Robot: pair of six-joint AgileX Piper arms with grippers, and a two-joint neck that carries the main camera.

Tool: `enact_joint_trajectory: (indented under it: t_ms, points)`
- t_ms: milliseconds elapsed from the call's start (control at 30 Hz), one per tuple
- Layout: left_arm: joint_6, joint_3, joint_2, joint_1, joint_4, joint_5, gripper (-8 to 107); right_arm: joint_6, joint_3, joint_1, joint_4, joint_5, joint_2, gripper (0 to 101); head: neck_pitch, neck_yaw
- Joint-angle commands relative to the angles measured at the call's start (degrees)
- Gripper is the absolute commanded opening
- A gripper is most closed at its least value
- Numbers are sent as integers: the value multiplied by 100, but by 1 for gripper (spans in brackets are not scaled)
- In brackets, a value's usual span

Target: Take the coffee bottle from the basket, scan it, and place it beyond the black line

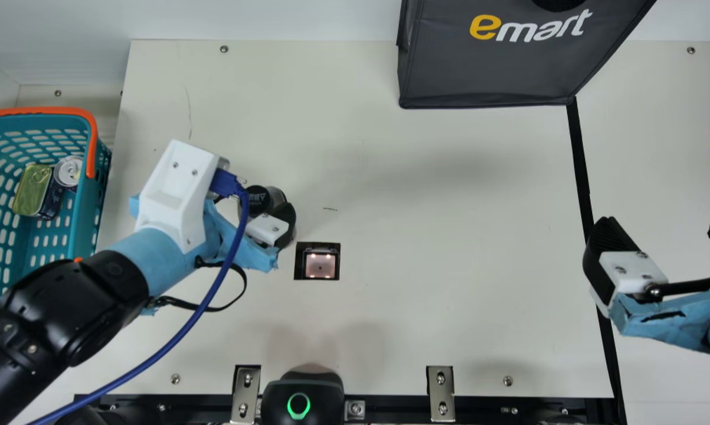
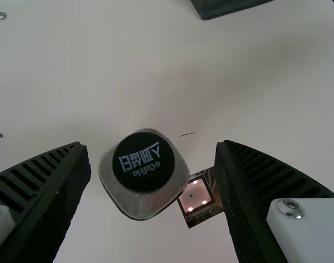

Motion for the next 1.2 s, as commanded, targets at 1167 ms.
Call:
enact_joint_trajectory:
  t_ms: [1167]
  points:
    - [-1311,276,369,-300,1074,-345,57,0,0,0,0,-5,0,91,-157,0]
